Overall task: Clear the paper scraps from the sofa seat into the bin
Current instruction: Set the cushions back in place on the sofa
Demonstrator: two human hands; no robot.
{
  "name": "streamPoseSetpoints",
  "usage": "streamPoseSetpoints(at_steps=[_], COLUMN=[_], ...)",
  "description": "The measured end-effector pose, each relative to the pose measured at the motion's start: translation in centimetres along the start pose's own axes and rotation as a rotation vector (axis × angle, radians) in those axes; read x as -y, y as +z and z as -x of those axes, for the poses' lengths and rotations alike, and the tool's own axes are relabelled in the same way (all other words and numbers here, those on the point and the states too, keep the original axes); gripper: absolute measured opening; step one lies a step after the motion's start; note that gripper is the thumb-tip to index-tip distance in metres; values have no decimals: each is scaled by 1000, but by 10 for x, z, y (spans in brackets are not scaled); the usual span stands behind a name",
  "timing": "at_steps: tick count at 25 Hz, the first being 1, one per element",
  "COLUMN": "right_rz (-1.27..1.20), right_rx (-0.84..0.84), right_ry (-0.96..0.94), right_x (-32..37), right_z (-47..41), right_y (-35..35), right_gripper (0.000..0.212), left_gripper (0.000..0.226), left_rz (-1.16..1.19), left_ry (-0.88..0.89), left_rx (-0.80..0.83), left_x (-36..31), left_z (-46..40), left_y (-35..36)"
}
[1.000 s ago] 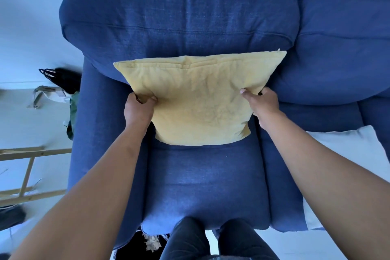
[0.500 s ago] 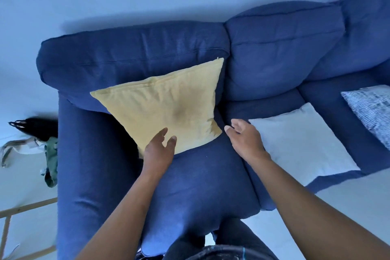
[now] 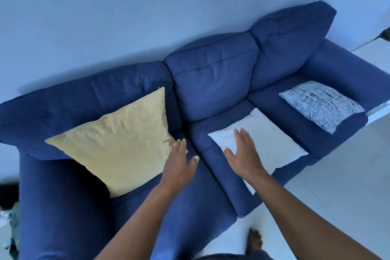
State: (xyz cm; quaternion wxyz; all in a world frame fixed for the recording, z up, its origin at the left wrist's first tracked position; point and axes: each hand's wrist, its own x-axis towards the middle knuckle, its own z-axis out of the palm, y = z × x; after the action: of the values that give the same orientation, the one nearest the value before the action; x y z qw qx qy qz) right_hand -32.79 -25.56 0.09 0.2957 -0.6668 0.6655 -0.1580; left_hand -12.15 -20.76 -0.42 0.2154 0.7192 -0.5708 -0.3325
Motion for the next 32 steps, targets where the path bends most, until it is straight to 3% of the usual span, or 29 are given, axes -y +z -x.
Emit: streamPoseSetpoints(at_steps=[8, 13, 32], right_rz=[68, 63, 148], right_rx=[-16, 48, 387], right_ry=[-75, -61, 78], right_x=[-138, -191, -257], right_z=[-16, -41, -240], right_y=[-120, -155, -120], right_gripper=[77, 77, 75], left_gripper=[78, 76, 70], left_rz=[-101, -152, -90], left_ry=[32, -2, -362], left_rx=[-36, -25, 91], left_x=[-131, -180, -148], left_z=[-7, -25, -193], left_y=[129, 184, 265])
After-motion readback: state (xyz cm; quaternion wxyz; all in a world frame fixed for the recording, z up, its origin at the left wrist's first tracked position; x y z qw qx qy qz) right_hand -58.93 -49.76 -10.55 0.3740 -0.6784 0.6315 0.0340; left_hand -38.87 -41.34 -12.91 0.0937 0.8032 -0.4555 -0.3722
